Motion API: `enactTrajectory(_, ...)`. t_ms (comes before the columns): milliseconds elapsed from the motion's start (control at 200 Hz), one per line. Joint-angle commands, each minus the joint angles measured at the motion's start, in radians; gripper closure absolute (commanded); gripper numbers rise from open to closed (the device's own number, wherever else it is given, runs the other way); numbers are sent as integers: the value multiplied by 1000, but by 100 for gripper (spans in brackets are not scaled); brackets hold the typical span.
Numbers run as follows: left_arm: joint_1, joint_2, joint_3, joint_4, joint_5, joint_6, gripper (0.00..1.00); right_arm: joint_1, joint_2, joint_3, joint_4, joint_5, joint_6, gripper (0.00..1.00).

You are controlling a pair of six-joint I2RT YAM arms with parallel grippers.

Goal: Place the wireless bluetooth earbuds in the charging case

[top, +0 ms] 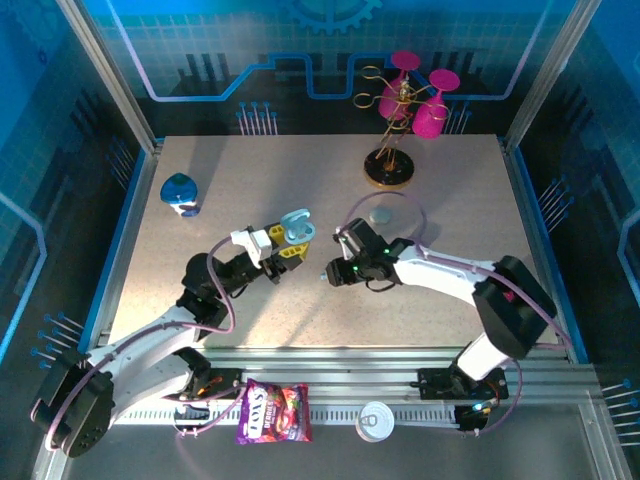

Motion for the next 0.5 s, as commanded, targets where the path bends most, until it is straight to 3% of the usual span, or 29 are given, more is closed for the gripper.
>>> enactTrajectory(0, 4, -15, 40, -21, 23, 1, 71, 9, 74, 79, 36, -82, -67, 52)
enactTrajectory(245, 3, -1, 52, -21, 42, -11, 71, 10, 248, 196, 64, -164, -55, 49)
enactTrajectory(495, 2, -7, 45, -32, 46, -17, 71, -4, 300, 207, 58, -162, -54, 46)
